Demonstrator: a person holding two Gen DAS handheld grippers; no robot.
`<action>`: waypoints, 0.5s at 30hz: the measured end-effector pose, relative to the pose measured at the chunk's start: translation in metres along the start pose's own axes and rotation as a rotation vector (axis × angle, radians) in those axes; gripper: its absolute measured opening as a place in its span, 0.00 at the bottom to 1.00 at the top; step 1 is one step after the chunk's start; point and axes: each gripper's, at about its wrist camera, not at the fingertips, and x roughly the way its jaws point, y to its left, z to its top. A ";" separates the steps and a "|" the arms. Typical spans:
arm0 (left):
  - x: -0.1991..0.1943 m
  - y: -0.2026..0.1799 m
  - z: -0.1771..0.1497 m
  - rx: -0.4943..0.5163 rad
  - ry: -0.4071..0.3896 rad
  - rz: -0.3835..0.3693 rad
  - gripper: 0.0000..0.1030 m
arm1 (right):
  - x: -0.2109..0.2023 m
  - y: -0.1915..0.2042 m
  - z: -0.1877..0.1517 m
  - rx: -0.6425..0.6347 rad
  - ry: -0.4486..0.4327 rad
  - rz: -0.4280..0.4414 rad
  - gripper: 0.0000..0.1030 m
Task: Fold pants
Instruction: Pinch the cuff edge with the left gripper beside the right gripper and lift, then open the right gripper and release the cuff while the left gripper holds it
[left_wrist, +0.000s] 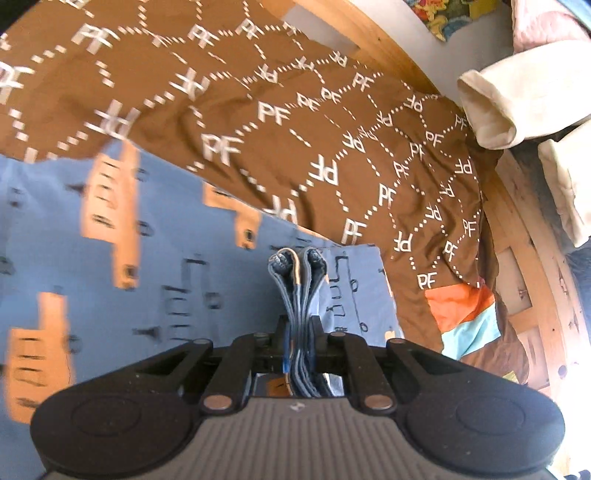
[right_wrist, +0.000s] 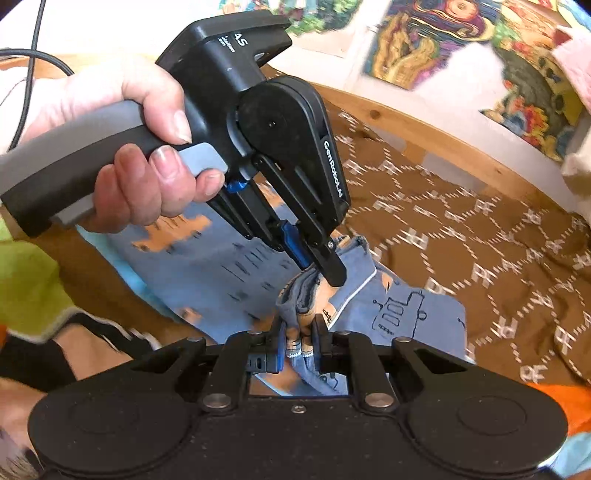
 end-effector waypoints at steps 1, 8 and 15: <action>-0.006 0.003 0.000 0.003 -0.004 0.008 0.10 | 0.001 0.005 0.004 -0.005 -0.006 0.014 0.15; -0.035 0.036 -0.001 -0.005 -0.020 0.072 0.10 | 0.011 0.036 0.026 -0.045 -0.034 0.114 0.15; -0.036 0.066 -0.010 -0.074 -0.040 0.064 0.10 | 0.029 0.052 0.032 -0.073 -0.006 0.176 0.15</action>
